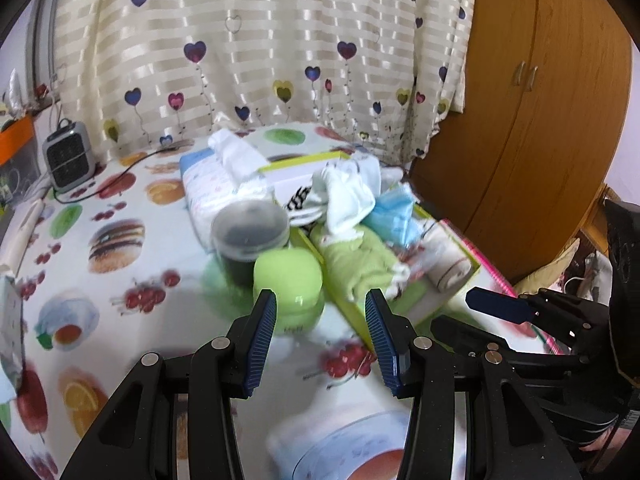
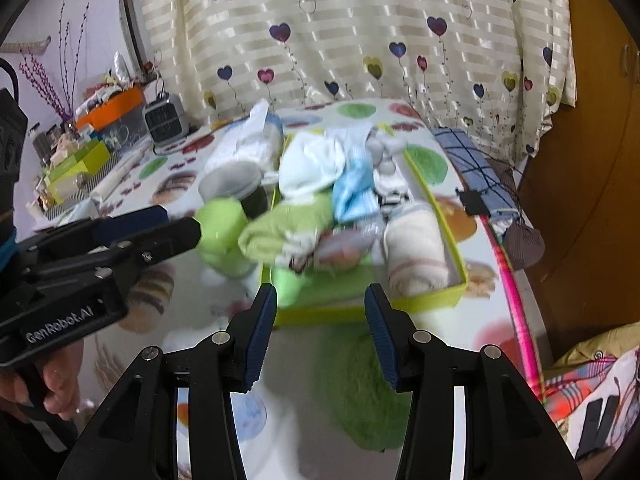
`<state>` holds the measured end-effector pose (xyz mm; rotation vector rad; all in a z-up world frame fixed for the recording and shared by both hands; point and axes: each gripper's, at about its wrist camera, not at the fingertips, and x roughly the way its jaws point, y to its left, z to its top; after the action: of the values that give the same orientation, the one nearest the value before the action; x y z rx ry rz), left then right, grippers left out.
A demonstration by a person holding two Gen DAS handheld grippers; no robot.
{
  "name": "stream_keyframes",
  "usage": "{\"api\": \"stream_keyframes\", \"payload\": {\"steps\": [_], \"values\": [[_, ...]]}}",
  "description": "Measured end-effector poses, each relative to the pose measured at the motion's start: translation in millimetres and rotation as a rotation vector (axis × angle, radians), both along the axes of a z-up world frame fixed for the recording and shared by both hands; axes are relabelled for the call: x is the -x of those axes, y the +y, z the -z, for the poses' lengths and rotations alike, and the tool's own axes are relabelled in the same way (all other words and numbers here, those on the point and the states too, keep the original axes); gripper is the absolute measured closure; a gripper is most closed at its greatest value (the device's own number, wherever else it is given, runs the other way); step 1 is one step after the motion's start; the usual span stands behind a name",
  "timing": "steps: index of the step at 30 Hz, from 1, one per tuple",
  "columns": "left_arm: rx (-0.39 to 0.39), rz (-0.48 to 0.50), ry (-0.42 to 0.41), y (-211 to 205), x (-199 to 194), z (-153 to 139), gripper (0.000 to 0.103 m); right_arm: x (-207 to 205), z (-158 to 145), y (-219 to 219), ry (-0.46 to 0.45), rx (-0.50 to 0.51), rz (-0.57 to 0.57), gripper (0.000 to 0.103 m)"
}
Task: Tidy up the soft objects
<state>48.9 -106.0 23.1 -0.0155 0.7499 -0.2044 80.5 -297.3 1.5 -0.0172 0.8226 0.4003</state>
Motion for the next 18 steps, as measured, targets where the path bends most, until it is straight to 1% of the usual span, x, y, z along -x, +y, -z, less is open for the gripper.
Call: {"api": "stream_keyframes", "payload": {"steps": [5, 13, 18], "values": [[-0.009, -0.013, 0.028, 4.9, 4.6, 10.5, 0.058, 1.7, 17.9, 1.4, 0.035, 0.020, 0.001, 0.056], [-0.008, -0.004, 0.048, 1.1, 9.7, 15.4, 0.058, -4.6, 41.6, 2.3, 0.091, 0.040, 0.012, 0.056], [-0.011, -0.001, 0.058, -0.2, 8.3, 18.8, 0.058, -9.3, 43.4, 4.1, 0.080, 0.057, 0.028, 0.056]]}}
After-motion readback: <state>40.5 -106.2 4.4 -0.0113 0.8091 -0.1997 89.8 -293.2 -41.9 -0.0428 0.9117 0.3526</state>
